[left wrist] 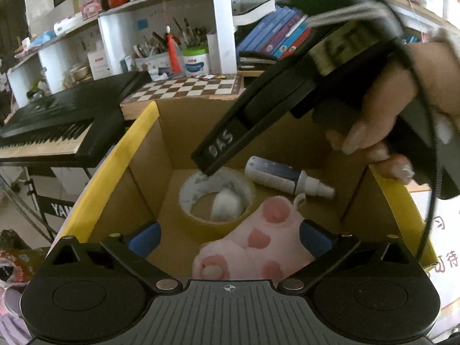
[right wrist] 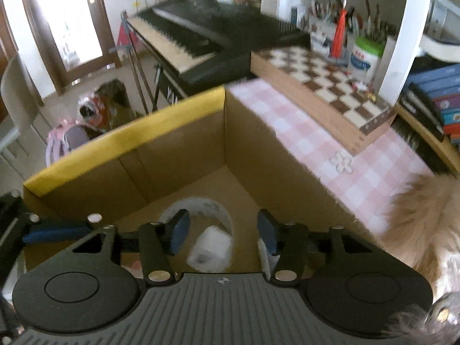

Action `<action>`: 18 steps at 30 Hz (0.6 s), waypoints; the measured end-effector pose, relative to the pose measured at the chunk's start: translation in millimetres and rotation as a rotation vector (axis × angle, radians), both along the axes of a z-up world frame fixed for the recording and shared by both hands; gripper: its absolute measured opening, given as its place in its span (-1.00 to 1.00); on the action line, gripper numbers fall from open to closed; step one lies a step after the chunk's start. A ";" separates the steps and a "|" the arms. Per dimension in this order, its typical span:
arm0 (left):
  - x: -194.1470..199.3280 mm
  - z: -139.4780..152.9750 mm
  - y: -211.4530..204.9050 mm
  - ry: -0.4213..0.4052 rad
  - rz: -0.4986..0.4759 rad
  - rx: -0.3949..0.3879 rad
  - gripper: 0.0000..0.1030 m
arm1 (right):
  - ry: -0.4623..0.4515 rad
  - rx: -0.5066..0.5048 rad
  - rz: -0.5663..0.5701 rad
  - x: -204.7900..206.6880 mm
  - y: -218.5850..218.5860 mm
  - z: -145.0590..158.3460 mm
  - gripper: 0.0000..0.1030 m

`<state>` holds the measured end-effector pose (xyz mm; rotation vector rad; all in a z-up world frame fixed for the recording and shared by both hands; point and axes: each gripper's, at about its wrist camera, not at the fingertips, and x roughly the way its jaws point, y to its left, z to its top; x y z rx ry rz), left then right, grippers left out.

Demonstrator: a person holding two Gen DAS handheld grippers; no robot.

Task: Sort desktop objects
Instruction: 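Lower both into the box and open the left and right tools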

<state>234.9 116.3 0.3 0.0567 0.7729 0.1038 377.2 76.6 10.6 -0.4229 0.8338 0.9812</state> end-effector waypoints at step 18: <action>-7.5 39.8 5.5 -0.183 -0.058 -0.089 1.00 | -0.004 0.315 -0.478 -46.1 -134.9 43.3 0.27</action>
